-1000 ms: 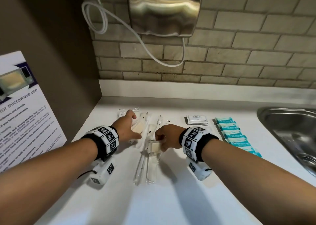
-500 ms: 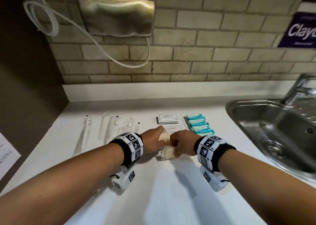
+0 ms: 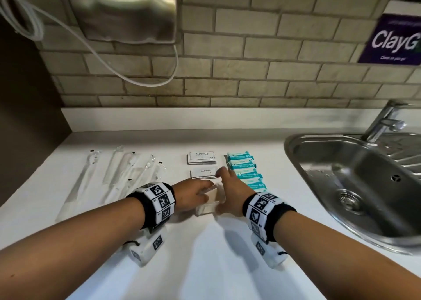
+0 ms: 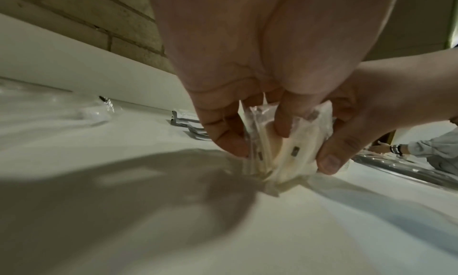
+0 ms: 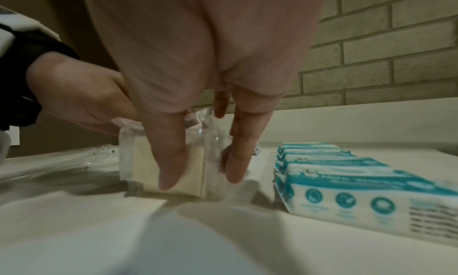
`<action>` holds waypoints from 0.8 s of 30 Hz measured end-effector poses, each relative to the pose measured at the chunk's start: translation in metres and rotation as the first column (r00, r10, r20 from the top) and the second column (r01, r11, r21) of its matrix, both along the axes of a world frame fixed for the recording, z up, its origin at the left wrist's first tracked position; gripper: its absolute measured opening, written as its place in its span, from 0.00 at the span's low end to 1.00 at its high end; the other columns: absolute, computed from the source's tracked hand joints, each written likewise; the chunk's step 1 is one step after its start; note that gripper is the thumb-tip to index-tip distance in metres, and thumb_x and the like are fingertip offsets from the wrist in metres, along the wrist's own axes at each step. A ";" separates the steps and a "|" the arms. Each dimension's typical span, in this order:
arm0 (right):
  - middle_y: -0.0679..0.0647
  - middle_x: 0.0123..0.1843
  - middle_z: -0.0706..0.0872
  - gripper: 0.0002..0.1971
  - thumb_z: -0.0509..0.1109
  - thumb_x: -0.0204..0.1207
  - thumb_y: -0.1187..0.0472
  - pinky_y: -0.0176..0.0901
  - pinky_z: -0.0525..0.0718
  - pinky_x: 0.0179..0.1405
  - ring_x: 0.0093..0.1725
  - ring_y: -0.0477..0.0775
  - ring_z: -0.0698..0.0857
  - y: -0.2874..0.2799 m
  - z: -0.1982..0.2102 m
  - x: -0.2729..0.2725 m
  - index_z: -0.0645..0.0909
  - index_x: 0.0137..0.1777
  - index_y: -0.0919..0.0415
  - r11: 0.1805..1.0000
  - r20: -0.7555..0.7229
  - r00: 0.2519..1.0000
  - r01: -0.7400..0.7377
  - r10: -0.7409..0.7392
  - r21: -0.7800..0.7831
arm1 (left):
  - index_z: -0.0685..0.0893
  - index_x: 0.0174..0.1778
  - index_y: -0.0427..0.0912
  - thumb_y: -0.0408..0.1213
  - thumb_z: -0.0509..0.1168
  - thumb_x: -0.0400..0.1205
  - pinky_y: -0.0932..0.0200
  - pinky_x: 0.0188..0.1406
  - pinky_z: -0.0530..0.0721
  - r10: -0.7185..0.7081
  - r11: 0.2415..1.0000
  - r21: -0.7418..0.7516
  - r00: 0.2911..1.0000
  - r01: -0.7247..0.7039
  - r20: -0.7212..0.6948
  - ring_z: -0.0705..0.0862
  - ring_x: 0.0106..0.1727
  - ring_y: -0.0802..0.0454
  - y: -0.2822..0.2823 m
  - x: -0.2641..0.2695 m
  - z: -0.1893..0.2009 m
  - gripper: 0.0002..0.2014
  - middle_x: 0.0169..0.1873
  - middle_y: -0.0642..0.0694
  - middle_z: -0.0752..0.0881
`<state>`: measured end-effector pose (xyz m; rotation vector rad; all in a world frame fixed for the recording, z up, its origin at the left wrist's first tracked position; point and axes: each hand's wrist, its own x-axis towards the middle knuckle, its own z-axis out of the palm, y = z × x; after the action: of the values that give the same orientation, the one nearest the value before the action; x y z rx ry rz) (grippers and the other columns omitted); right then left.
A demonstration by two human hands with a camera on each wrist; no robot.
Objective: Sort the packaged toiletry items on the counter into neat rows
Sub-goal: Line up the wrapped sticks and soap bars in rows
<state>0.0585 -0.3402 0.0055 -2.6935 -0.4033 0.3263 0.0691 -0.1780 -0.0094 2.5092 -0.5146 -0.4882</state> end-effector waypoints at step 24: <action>0.52 0.52 0.83 0.28 0.80 0.62 0.51 0.50 0.85 0.53 0.51 0.57 0.84 -0.005 -0.010 0.006 0.76 0.61 0.53 0.955 -0.037 0.981 -0.191 0.188 -0.227 | 0.70 0.64 0.42 0.45 0.70 0.75 0.50 0.55 0.81 0.096 0.970 0.209 0.987 -0.122 0.130 0.81 0.55 0.43 -0.007 -0.024 -0.015 0.25 0.59 0.45 0.74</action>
<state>0.0645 -0.3451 -0.0040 -2.8807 -0.6597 0.4745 0.0448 -0.1849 -0.0243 2.7711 -0.3819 -0.3709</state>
